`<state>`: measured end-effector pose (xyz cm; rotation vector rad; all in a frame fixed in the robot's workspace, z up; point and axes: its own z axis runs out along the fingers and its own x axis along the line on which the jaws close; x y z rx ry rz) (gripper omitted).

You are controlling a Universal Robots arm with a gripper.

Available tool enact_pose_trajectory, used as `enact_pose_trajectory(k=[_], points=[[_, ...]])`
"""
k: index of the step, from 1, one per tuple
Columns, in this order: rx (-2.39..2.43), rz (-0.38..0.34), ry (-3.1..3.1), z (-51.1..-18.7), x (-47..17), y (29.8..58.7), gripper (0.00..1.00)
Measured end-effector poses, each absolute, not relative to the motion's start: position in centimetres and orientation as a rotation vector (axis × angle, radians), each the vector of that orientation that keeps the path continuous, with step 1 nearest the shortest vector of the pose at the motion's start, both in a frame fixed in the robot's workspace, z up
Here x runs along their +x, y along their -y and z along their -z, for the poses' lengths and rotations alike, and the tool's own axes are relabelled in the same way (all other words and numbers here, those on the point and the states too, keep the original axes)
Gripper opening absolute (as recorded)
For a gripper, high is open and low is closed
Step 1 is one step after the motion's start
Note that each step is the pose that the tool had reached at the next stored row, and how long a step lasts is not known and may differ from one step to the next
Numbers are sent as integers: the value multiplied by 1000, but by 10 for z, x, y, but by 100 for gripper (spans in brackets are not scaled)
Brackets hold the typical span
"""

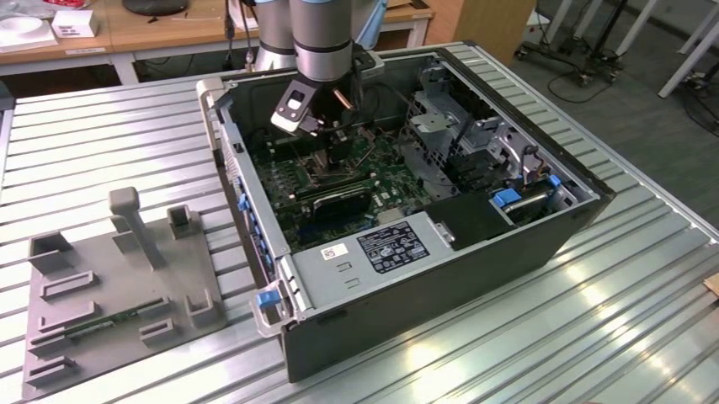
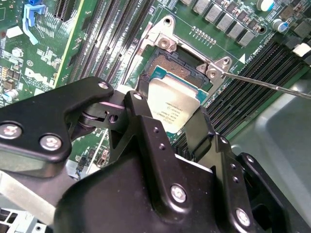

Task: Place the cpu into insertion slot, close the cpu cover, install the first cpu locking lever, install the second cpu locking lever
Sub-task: 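Place the cpu into insertion slot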

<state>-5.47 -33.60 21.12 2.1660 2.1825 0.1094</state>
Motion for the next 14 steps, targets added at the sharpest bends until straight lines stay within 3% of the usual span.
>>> enact_pose_trajectory(k=[14], points=[[2172,-113,-2180,-205,-55,336,54]])
